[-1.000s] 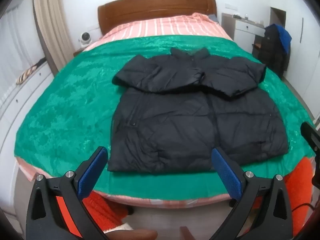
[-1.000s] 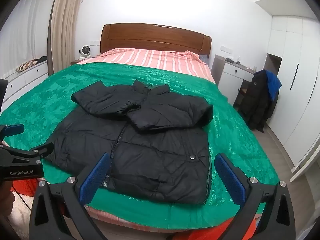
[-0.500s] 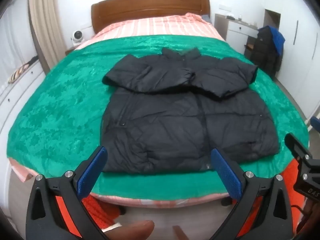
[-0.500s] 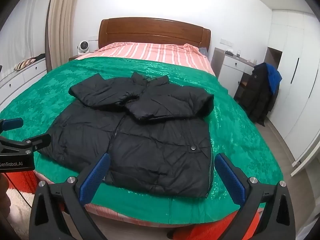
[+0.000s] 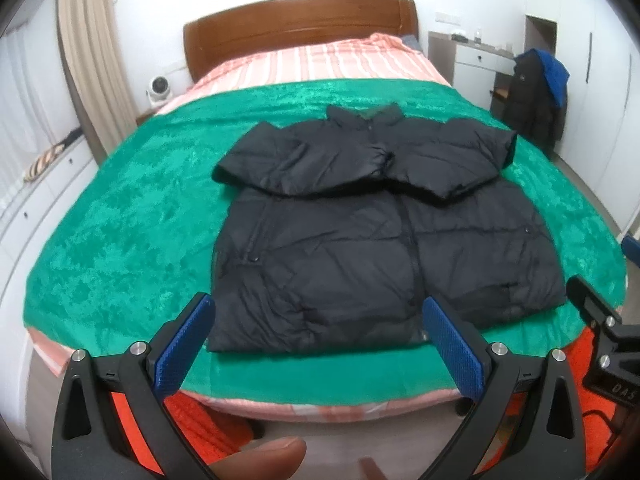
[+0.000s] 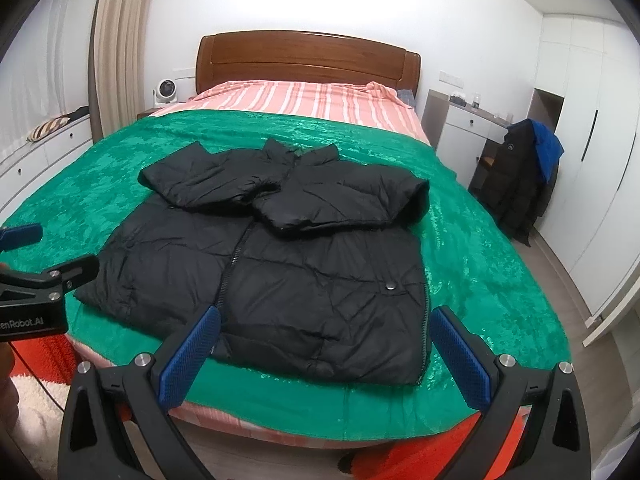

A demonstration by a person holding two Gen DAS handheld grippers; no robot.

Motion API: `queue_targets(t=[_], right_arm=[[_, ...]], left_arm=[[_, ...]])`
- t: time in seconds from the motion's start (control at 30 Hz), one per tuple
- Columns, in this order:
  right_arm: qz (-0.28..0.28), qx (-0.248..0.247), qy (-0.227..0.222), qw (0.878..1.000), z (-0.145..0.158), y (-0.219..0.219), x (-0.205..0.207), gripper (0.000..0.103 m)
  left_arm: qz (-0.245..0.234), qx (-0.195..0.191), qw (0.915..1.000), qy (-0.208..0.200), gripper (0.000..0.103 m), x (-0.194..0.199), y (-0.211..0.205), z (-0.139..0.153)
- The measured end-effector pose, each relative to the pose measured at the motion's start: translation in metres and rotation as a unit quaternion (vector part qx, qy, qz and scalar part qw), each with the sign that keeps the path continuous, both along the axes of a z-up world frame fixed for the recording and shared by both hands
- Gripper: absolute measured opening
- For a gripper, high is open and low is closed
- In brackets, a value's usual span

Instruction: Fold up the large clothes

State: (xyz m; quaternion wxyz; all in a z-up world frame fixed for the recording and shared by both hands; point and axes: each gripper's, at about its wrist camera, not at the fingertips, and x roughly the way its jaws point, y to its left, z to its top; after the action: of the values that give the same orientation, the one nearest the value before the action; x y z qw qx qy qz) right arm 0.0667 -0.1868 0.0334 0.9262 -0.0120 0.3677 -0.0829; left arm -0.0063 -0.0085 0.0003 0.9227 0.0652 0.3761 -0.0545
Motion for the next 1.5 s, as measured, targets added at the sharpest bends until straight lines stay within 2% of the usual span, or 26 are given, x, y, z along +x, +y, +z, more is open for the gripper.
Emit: queue_targets(t=[1.5], right_arm=[[0.002,0.008,-0.014,1.000,0.0002,0.0000,-0.0068,0.103]], left_arm=[[-0.003,0.003,1.0000,-0.002,0.103,-0.0029,-0.0034,-0.0029]])
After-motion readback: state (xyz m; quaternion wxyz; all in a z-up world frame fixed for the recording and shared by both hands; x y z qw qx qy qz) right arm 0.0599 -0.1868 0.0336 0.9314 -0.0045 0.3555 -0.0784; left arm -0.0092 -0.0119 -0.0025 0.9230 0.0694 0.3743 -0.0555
